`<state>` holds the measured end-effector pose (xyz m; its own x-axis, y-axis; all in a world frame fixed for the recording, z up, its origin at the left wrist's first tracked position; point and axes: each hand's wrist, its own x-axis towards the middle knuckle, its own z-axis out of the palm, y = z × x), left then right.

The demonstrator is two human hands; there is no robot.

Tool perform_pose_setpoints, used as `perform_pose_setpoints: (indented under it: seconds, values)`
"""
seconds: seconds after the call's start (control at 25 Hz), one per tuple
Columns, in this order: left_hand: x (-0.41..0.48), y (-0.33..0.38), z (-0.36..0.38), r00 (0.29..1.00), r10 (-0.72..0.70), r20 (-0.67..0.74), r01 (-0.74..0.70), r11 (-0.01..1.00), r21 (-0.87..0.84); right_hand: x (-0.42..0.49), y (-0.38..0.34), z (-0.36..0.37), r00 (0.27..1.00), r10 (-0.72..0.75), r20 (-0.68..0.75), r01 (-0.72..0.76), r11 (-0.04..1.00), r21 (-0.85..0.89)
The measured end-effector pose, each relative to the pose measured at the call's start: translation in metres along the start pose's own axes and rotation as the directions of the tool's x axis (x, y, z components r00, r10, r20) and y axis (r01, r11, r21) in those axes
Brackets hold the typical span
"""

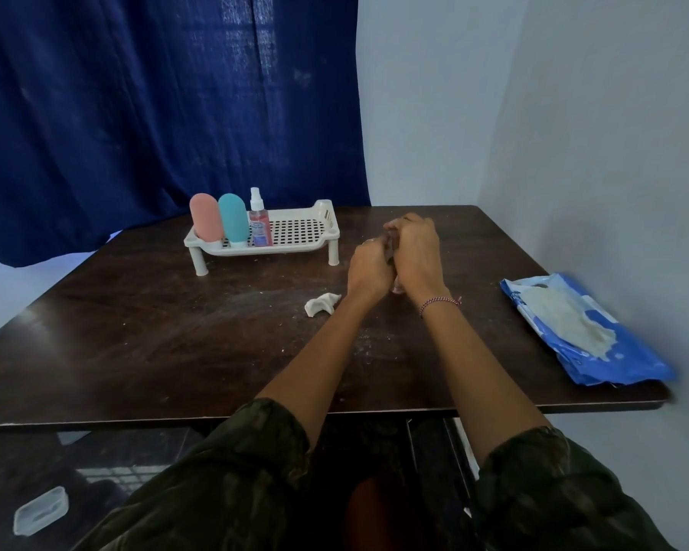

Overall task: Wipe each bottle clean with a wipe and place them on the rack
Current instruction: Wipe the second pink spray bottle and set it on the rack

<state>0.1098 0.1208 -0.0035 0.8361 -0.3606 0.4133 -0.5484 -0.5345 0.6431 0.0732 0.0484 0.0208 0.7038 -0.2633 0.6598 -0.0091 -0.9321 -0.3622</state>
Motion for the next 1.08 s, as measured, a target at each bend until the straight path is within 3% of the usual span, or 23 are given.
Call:
perform_pose_setpoints:
  seconds: [0.24,0.56,0.76,0.92,1.08]
  values:
    - [0.002,-0.004,0.004,1.0,-0.027,-0.01,0.025,0.994,-0.111,0.004,-0.001,-0.003,0.976,0.217,0.006,-0.209,0.932,0.297]
    - [0.001,-0.027,-0.035,0.992,0.022,-0.125,-0.038,0.991,-0.125,0.004,-0.016,0.01,0.955,0.288,-0.071,-0.212,0.83,0.516]
    - [-0.006,-0.058,-0.066,0.96,-0.054,-0.274,0.032,0.996,-0.084,-0.006,-0.04,0.037,0.978,0.207,0.027,-0.178,0.758,0.627]
    - [-0.016,-0.076,-0.073,0.945,-0.144,-0.293,0.112,0.986,-0.125,-0.029,-0.037,0.057,0.989,0.09,0.119,-0.139,0.853,0.504]
    - [-0.026,-0.09,-0.07,0.956,-0.135,-0.259,0.087,0.978,-0.188,-0.052,-0.034,0.066,0.953,-0.175,0.246,0.07,0.921,0.383]
